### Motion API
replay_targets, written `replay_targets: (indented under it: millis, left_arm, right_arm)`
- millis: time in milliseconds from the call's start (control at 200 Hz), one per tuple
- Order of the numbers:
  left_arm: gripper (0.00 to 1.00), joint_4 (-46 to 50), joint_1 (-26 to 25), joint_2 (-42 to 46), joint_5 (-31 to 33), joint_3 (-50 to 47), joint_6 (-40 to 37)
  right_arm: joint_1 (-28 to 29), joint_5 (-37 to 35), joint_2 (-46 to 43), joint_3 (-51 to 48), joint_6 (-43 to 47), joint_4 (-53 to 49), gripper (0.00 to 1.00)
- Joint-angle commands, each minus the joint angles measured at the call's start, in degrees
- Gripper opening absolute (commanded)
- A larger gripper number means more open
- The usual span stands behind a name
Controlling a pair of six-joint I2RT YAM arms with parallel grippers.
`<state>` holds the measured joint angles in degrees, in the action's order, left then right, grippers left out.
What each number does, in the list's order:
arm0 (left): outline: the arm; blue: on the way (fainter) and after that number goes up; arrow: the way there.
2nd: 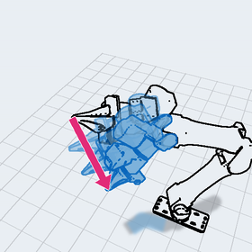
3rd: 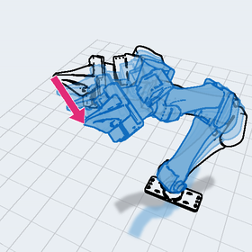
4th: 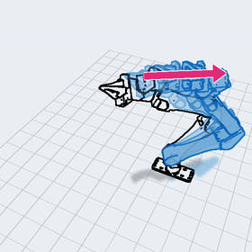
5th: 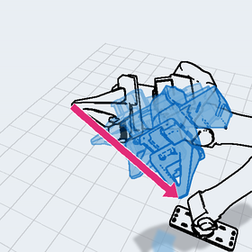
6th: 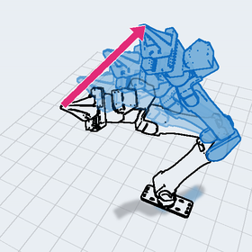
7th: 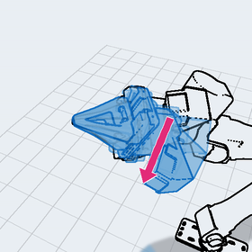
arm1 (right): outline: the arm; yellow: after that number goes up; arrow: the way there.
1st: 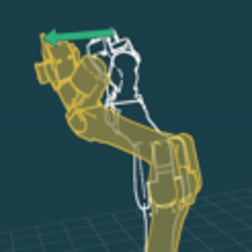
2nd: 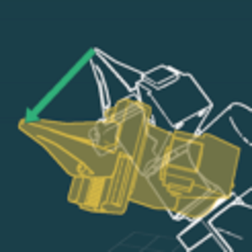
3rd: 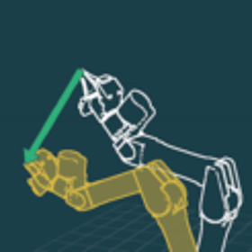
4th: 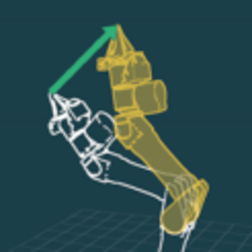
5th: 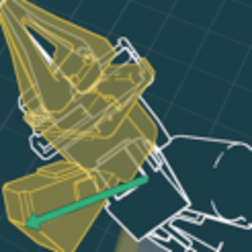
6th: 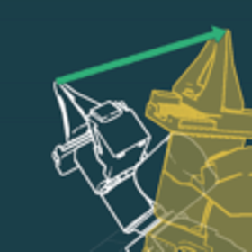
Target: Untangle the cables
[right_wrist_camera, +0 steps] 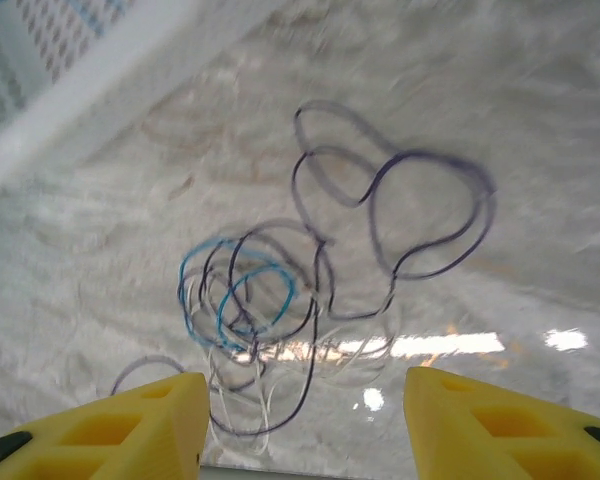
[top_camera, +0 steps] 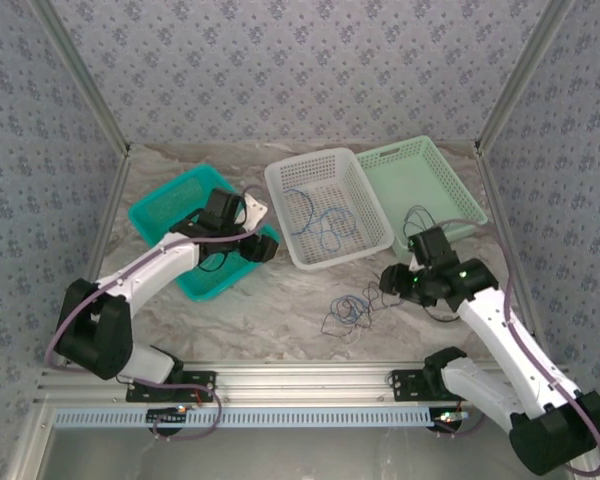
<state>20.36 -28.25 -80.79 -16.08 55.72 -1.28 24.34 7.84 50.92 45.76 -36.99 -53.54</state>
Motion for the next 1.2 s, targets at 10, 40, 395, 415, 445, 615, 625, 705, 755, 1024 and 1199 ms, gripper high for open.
replay_targets:
  millis: [10,40,395,415,445,615,625,705,755,1024,1199]
  left_arm:
    - [0.79,-2.52,-0.96,5.40,3.86,-0.92,3.02]
    - [0.82,-2.89,-1.04,6.38,5.00,-1.06,3.92]
    - [1.00,-5.70,-1.12,13.25,6.53,-2.76,9.01]
    - [0.99,-5.93,-1.16,13.42,6.61,-2.96,9.23]
    - [0.99,-6.11,-1.22,13.89,6.69,-3.15,9.40]
    - [0.99,-5.95,-1.25,15.48,7.53,-3.62,9.82]
    - [0.99,-5.84,-1.27,15.58,7.61,-3.61,9.81]
    - [1.00,-5.59,-1.26,15.88,8.02,-3.77,10.24]
    - [0.99,-6.04,-1.27,16.02,7.73,-3.91,10.63]
    - [0.99,-10.85,-2.08,15.43,2.93,-3.81,11.77]
    - [0.99,-14.44,-6.19,13.85,-3.46,-2.27,11.57]
  right_arm:
    - [6.34,1.39,0.33,-4.26,-7.71,7.86,0.58]
    - [7.44,0.87,0.83,-5.01,-8.36,9.51,0.58]
    - [9.13,-0.21,5.99,-12.24,-8.89,23.05,0.43]
    - [9.07,-0.04,6.74,-12.43,-8.75,23.72,0.42]
    - [9.19,0.12,7.86,-12.53,-8.13,24.32,0.41]
    - [9.55,-0.18,10.06,-11.87,-6.26,24.72,0.20]
    - [9.56,-0.36,9.92,-11.66,-6.14,24.36,0.18]
    - [10.06,-2.39,7.51,-10.23,-5.38,20.51,0.05]
    - [10.41,-3.78,5.27,-9.08,-5.27,17.50,0.00]
    - [11.17,-2.29,-2.99,3.75,0.39,2.24,0.00]
    - [11.26,-2.00,-2.97,12.80,3.09,1.24,0.00]
